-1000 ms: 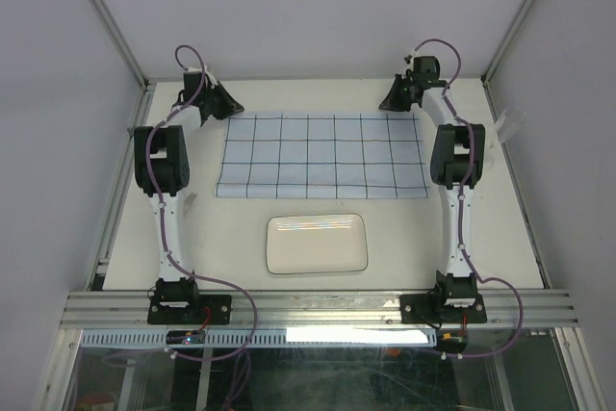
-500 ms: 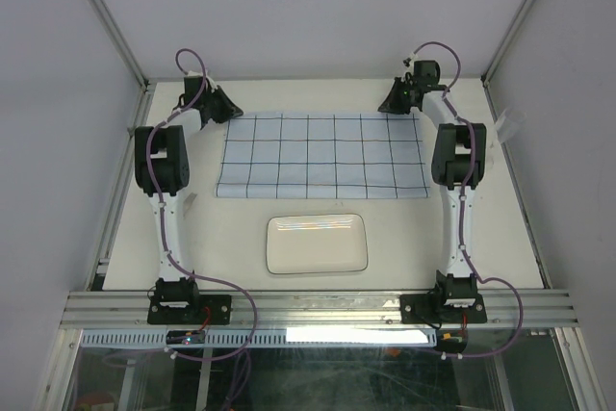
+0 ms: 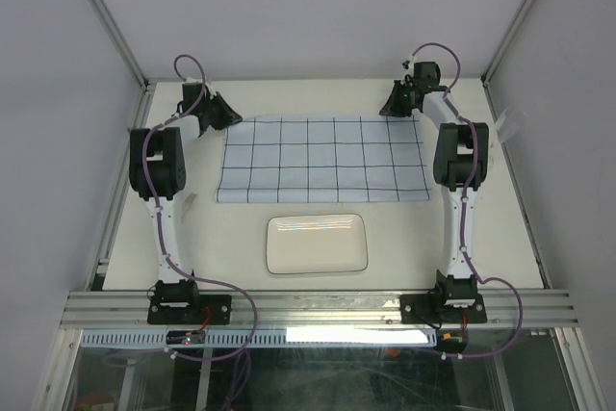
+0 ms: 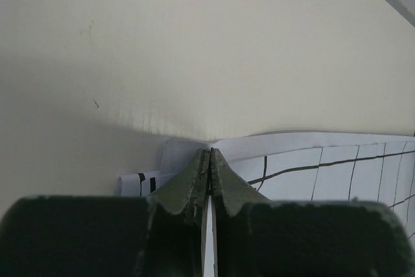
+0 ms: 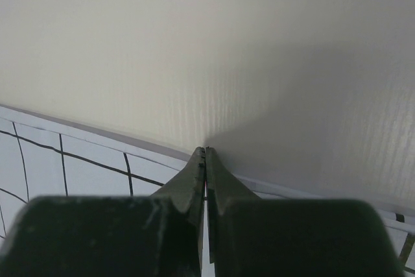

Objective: Set the dinner table for one person
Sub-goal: Flatten out the napkin at the center of the board.

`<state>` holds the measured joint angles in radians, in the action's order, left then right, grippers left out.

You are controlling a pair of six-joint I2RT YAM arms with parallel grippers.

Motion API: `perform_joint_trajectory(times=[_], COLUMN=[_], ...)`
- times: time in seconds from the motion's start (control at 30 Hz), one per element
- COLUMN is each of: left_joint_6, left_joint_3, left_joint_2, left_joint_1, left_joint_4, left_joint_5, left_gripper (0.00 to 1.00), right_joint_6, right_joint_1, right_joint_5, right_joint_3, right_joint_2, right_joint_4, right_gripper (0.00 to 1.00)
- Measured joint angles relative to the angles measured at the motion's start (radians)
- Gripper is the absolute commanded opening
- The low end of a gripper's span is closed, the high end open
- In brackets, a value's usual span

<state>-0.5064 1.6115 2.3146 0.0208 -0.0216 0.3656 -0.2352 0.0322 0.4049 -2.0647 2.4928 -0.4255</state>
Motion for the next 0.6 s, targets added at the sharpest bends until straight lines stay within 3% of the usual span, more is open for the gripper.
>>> perform_joint_trajectory(times=[0.33,0.6], left_joint_6=[0.0,0.0], left_joint_3=[0.008,0.11], left_joint_2=[-0.005,-0.005], left_joint_1=[0.0,-0.006], left_joint_4=[-0.018,-0.116], left_joint_5=[-0.002,-0.02], left_gripper=[0.06,0.12], right_joint_6=[0.029,0.037], right_joint_1=[0.0,0.0], right_joint_5=[-0.026,-0.034], right_joint_3=[0.001,-0.003], right_joint_2=[-0.011,-0.012], right_joint_4=[-0.029,-0.043], right_gripper=[0.0,0.0])
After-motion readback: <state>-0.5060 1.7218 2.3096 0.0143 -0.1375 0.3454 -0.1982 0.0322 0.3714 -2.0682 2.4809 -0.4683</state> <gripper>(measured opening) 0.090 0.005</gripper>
